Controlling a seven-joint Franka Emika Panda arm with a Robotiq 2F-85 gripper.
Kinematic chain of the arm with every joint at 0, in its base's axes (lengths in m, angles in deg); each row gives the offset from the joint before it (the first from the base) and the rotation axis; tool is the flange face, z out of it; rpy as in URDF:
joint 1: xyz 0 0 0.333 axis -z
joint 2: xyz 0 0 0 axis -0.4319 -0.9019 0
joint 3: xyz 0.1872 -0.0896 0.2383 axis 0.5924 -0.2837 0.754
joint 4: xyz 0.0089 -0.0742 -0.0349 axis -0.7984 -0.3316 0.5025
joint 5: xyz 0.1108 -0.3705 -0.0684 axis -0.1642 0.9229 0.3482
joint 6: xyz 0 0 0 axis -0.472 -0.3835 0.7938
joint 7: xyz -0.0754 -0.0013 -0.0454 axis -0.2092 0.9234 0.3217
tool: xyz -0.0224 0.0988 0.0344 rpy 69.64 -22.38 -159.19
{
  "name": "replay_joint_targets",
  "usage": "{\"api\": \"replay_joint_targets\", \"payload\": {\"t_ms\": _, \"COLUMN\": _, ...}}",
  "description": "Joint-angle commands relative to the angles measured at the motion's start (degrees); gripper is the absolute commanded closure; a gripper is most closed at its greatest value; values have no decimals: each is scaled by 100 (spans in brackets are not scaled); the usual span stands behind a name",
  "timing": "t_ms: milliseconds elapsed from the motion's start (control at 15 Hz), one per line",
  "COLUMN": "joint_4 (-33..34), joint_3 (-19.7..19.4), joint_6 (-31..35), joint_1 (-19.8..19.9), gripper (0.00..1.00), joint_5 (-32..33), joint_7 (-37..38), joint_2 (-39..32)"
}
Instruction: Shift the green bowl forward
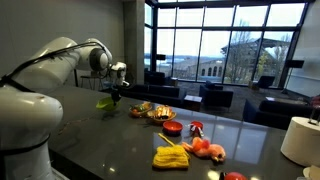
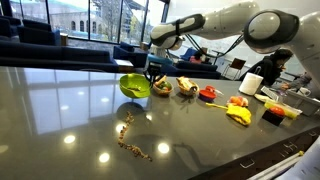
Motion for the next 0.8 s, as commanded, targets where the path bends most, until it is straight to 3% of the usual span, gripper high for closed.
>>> {"api": "replay_joint_targets", "payload": {"t_ms": 0, "joint_4": -1388, "joint_3": -9, "joint_6": 445, "joint_1": 48, "gripper": 99, "joint_5": 28, "joint_7": -66, "joint_2": 938}}
{"api": "replay_joint_targets", "payload": {"t_ms": 733, "joint_4": -4110, "joint_3": -125, "joint_6": 1608, "joint_1": 102, "gripper": 99, "joint_5": -156, "joint_7": -138, "joint_2": 2529}}
